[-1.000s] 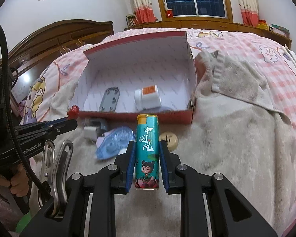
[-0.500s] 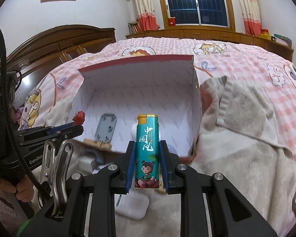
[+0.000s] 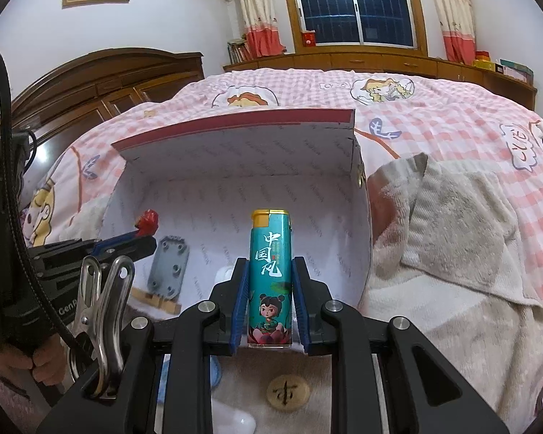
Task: Organize rigid objects
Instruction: 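Carry the figurine and lighter into the box and open both tools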
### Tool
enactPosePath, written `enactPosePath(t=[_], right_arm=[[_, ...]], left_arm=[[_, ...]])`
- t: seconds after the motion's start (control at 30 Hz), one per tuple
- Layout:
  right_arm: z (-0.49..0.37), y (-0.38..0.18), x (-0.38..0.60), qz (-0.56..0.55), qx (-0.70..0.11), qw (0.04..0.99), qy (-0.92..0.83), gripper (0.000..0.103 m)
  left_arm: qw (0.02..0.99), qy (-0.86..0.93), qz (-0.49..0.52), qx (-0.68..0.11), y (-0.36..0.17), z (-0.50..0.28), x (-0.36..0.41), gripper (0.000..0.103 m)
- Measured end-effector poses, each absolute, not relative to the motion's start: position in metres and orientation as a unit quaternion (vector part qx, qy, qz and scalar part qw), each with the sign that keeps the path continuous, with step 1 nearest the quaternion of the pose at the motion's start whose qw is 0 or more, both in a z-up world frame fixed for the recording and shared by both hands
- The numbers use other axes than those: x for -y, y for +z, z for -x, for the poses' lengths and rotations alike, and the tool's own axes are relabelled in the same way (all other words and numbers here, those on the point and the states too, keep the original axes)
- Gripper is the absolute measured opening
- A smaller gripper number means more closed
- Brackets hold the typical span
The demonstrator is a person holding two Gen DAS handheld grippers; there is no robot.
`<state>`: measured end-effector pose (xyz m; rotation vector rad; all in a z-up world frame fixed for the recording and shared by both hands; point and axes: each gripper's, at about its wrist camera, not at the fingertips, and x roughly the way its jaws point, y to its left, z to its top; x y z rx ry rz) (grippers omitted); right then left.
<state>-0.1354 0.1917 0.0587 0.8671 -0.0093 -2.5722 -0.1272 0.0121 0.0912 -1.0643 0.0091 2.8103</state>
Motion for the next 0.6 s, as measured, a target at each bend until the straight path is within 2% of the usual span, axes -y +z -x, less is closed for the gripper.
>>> enactPosePath(t=[0.6], right_arm=[[0.171, 0.039, -0.191, -0.327, 0.0, 0.191, -0.925, 0.024]], left_arm=[[0.05, 0.932, 0.359, -0.012, 0.068, 0.152, -0.019, 0.008]])
